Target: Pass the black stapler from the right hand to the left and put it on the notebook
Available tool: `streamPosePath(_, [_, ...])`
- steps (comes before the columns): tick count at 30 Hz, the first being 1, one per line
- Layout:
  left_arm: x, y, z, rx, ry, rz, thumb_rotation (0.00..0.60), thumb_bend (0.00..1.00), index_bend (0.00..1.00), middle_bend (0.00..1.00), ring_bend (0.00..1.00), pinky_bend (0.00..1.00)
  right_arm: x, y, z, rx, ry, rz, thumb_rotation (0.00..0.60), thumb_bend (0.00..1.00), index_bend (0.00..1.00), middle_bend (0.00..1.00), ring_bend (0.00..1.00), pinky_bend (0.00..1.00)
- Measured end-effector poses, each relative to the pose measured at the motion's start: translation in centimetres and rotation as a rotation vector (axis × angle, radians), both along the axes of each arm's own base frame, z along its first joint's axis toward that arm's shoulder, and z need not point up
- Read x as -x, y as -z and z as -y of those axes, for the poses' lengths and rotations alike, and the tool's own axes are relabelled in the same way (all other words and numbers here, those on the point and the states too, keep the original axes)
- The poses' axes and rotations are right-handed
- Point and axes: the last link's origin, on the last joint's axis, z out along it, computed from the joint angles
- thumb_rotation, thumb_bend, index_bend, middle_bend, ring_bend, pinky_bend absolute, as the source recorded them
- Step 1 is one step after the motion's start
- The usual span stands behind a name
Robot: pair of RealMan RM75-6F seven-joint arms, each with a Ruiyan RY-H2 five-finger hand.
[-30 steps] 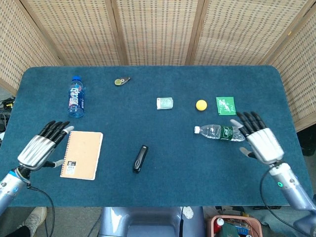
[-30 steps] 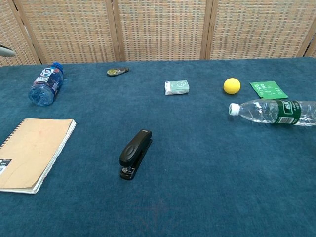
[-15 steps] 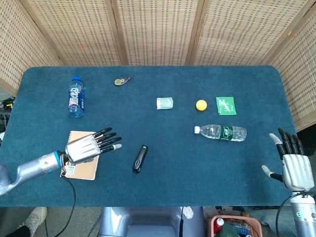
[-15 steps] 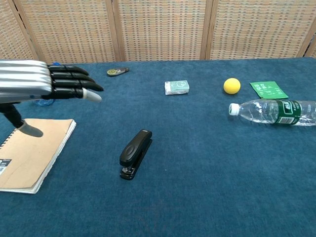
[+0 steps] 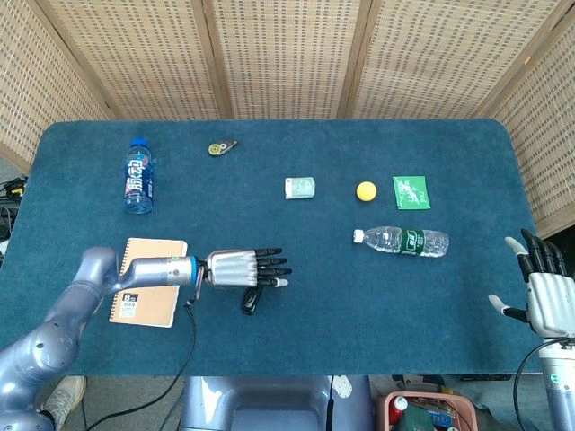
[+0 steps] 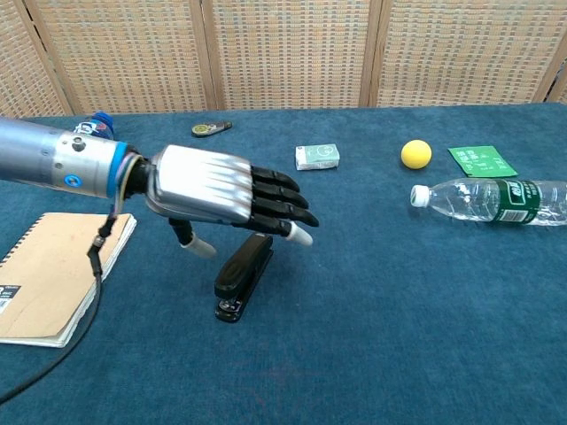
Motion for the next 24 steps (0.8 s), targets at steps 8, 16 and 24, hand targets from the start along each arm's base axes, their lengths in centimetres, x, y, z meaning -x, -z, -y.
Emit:
streamPosePath(8, [-1.0,1.6,0.2,0.049,0.024,-0.054,0.6,0.4,0.18,0.15,0.1,0.22,0.0,0.0,0.1,0.003,-0.008,0.027,0.6,0.0,0.0,0.0,0.0,0.0])
streamPosePath(16, [-0.5,1.6,0.8,0.062,0.043,-0.04,0.6,0.47,0.76,0.58,0.44,0.52,0.0,-0.4,-0.1,0.015,-0.019,0.056,0.6,0.0,0.0,0.0,0.0,0.0])
streamPosePath(24, [-0.1,0.9,0.7,0.035,0.055,-0.008,0.6,0.47,0.79,0.61,0.46,0.54,-0.2,-0.5,-0.2,0.015,-0.029,0.059,0.6,0.0,0.0,0.0,0.0,0.0])
